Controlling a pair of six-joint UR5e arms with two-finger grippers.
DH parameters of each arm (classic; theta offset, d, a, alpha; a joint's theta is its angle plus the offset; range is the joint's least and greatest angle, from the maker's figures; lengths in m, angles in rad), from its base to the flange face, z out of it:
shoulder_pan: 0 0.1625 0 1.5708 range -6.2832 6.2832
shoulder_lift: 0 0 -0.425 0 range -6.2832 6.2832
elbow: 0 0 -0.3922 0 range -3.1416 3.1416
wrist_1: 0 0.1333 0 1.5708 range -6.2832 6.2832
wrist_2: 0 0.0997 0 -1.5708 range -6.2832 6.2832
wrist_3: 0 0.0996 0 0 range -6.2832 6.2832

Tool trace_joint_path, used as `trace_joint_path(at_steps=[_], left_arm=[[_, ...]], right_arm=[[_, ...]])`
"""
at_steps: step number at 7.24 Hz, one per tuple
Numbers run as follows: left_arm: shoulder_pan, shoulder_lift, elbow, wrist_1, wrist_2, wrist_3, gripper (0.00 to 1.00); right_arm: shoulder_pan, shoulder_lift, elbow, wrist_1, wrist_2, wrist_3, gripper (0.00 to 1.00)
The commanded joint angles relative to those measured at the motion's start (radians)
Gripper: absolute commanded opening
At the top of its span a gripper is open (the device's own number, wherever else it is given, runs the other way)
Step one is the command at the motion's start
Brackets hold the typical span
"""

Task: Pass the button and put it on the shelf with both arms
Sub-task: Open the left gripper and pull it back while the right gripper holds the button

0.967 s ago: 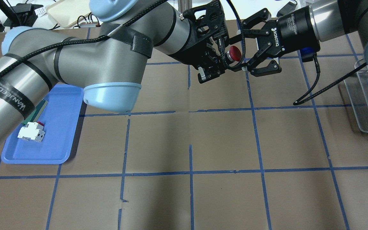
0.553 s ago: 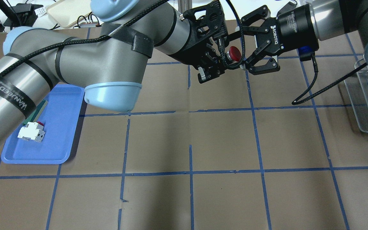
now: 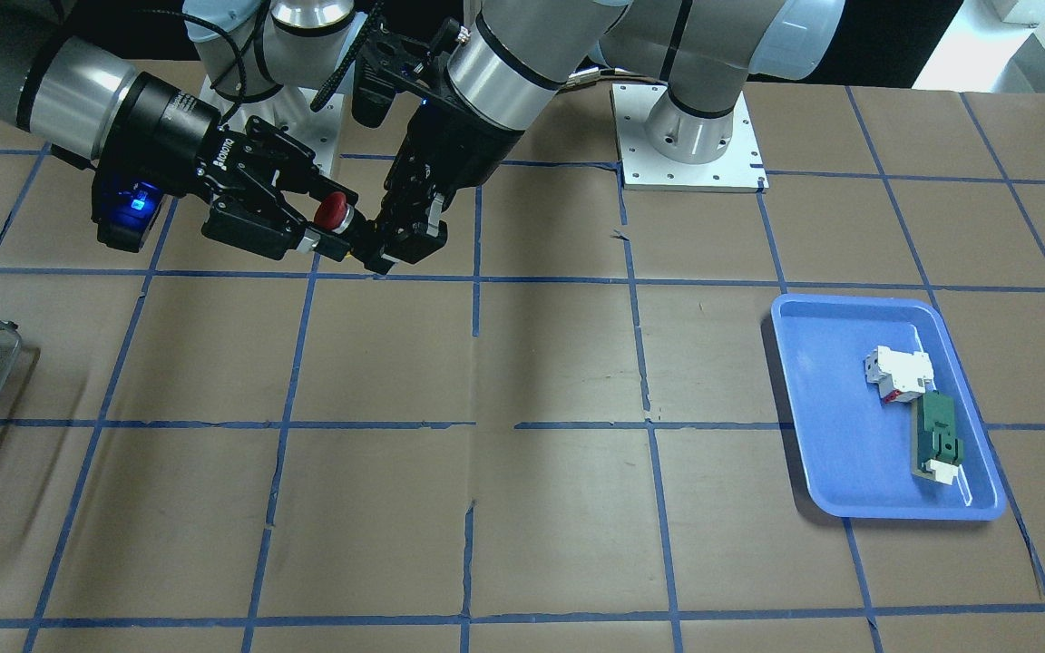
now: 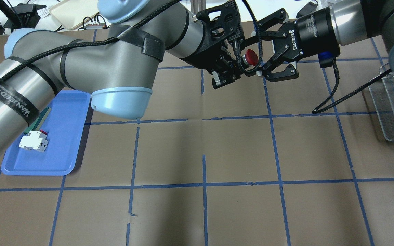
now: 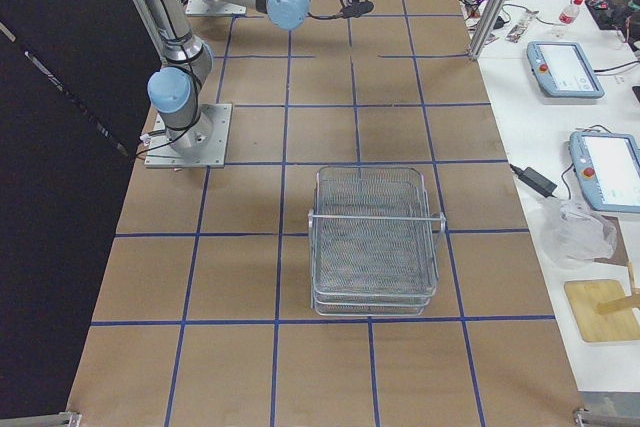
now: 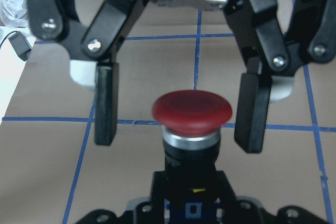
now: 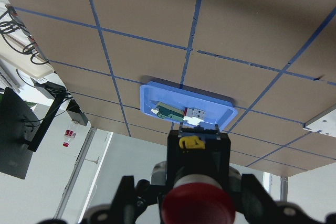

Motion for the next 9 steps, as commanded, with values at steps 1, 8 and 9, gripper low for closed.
trace_joint_path(at_steps=[1,8,9], left_arm=[[-0.002,-0.001,-0.001,0.0,0.0,0.0,0.0],[0.0,-0.001,0.001,0.005,0.014,0.015,1.0],[0.005,0.003,0.002,0.002,0.012,0.017,1.0]], right_arm=[[-0.001,0.0,0.002,0.005,-0.001,0.006,0.24],[-0.002,-0.006,-0.001,0.007,-0.004,0.026,0.0],[-0.003,-0.006,-0.004,0.007,-0.011,0.026,0.0]])
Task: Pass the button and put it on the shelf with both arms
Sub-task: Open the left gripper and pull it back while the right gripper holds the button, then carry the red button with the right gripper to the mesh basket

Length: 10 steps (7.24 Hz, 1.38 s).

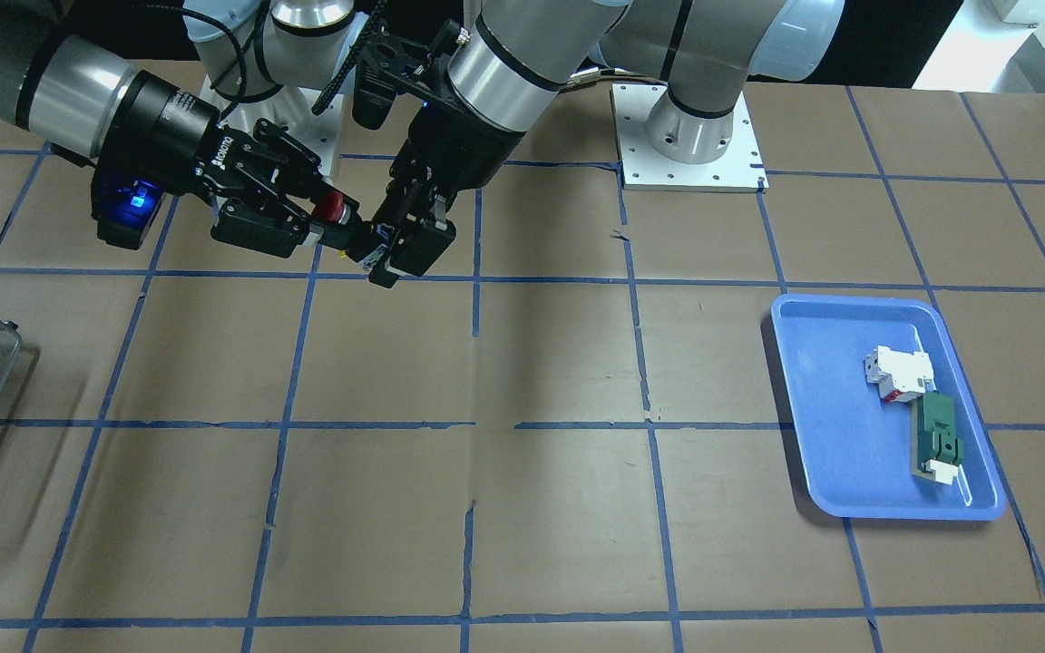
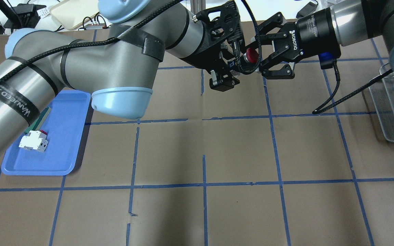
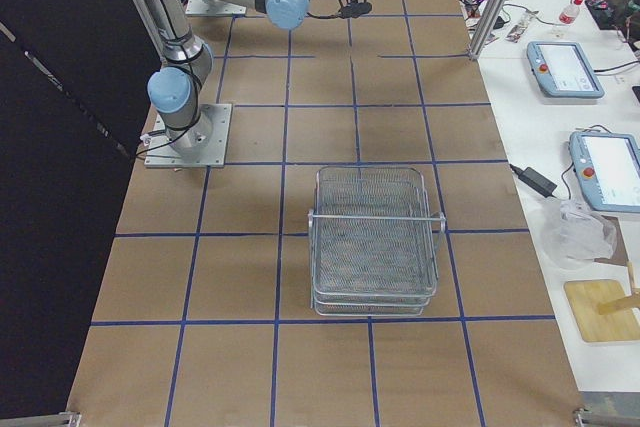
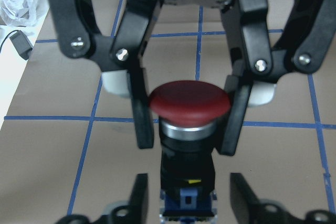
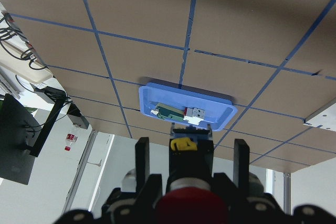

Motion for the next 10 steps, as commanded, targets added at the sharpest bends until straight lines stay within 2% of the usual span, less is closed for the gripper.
trace_joint_path(at_steps=[1,2,3,4,5,6,7,8,9,10], left_arm=[[0.017,0.016,0.006,-0.005,0.008,0.002,1.0],[0.047,0.025,-0.006,-0.044,0.055,-0.007,1.0],[0.099,0.029,0.0,-0.16,0.142,-0.011,1.0],[0.144,0.034,-0.003,-0.24,0.15,-0.018,1.0],[0.185,0.045,0.001,-0.316,0.161,-0.019,1.0],[0.26,0.058,0.001,-0.366,0.289,-0.024,1.0],[0.331,0.048,-0.019,-0.375,0.313,-0.027,1.0],[0.33,0.068,-0.022,-0.387,0.322,-0.051,1.0],[0.348,0.083,-0.004,-0.467,0.325,-0.138,1.0],[0.348,0.094,-0.003,-0.5,0.388,-0.268,1.0]], right_arm=[[-0.01,0.002,-0.005,-0.014,-0.025,-0.008,0.0],[-0.015,0.003,-0.008,-0.041,-0.127,-0.038,0.0],[-0.016,0.002,-0.01,-0.093,-0.236,-0.123,0.0],[-0.034,0.002,-0.013,-0.107,-0.287,-0.218,0.0],[-0.089,0.002,-0.036,-0.118,-0.363,-0.38,0.0],[-0.151,0.002,-0.071,-0.104,-0.416,-0.529,0.0],[-0.192,0.002,-0.08,-0.106,-0.527,-0.69,0.0],[-0.22,0.002,-0.08,-0.12,-0.675,-0.909,0.0],[-0.257,0.002,-0.082,-0.138,-0.768,-1.096,0.0],[-0.335,0.006,-0.081,-0.149,-0.81,-1.23,0.0]])
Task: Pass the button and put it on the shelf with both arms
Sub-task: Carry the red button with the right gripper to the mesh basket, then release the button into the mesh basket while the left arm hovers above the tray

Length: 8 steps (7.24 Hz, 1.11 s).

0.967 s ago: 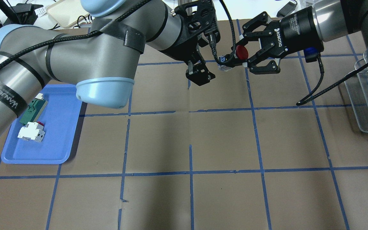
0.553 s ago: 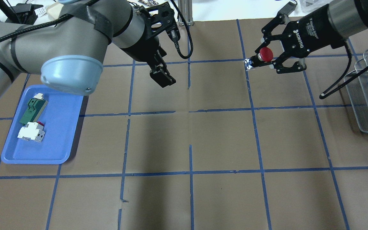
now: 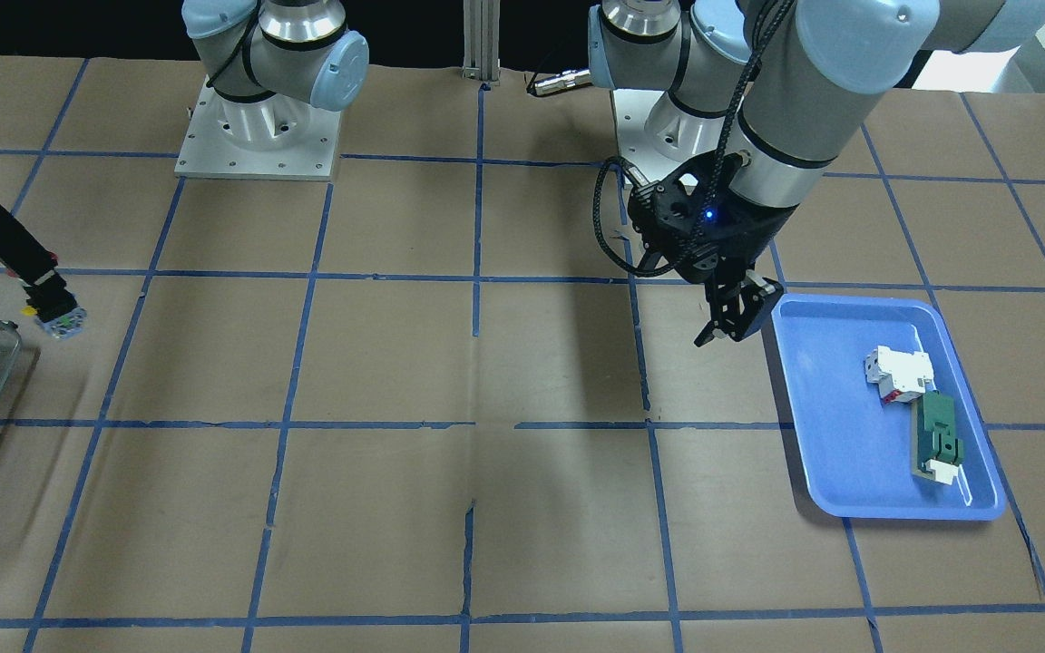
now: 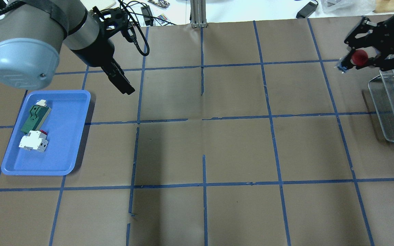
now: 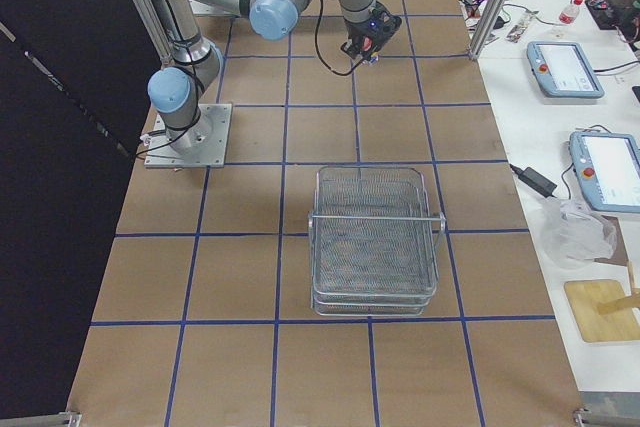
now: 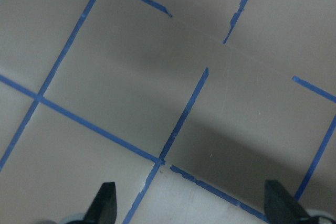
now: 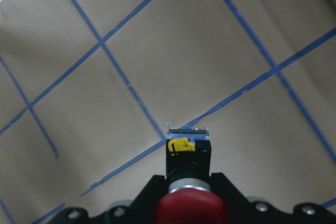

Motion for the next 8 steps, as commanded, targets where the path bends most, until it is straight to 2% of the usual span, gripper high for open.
trace_joint_path(at_steps=[1,2,3,5,6,8], left_arm=[[0.007,0.028,0.011,-0.061,0.088,-0.277,1.0],[0.007,0.029,0.019,-0.049,0.085,-0.401,1.0],[-0.001,0.026,0.032,-0.056,0.093,-0.517,1.0],[-0.004,0.032,0.039,-0.065,0.092,-0.768,1.0],[-0.006,0.031,0.039,-0.068,0.081,-0.904,1.0],[-0.007,0.039,0.04,-0.064,0.088,-0.972,1.0]], right_arm=[[-0.179,0.007,-0.008,-0.016,-0.09,-0.323,0.0],[-0.245,0.034,-0.012,-0.014,-0.089,-0.408,0.0],[-0.288,0.091,-0.057,-0.013,-0.096,-0.497,0.0],[-0.304,0.212,-0.175,0.033,-0.171,-0.528,0.0],[-0.306,0.256,-0.208,0.06,-0.17,-0.528,0.0],[-0.306,0.303,-0.22,0.064,-0.171,-0.528,0.0]])
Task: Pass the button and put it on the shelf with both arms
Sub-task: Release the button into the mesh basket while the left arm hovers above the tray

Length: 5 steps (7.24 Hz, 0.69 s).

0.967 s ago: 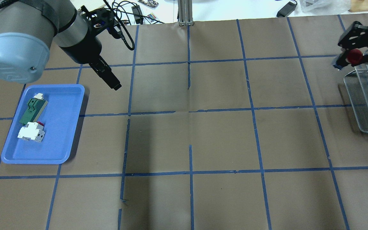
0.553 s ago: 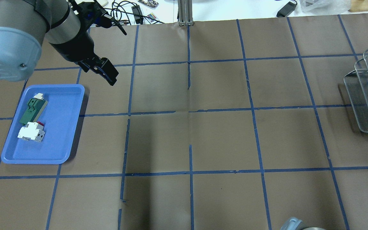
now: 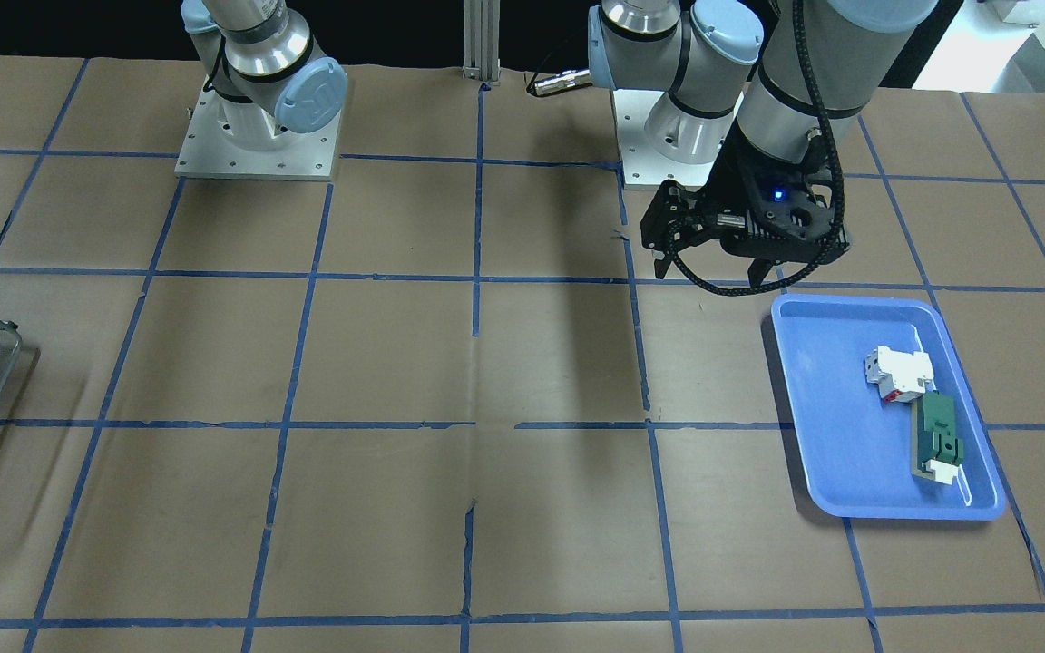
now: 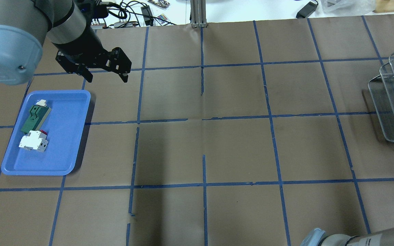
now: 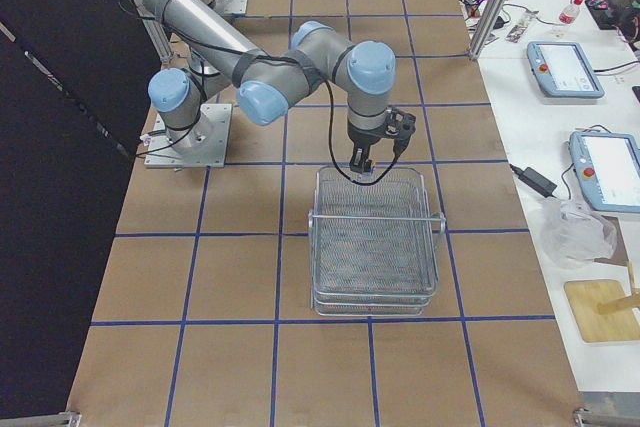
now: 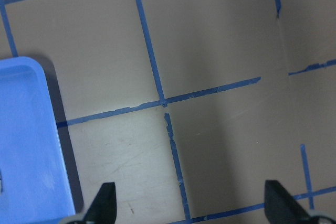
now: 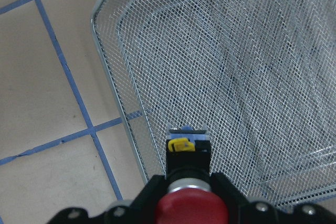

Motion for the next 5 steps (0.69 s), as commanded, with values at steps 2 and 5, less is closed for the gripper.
trace_joint_path(at_steps=[2,5], left_arm=[[0.01,0.029,-0.022,0.009,0.01,-0.035,1.0],[0.034,0.042,-0.016,-0.006,0.013,-0.047,1.0]], right_arm=[[-0.001,0.047,-0.01,0.009,-0.006,0.0,0.0],[-0.001,0.064,0.002,0.008,-0.026,0.0,0.27]])
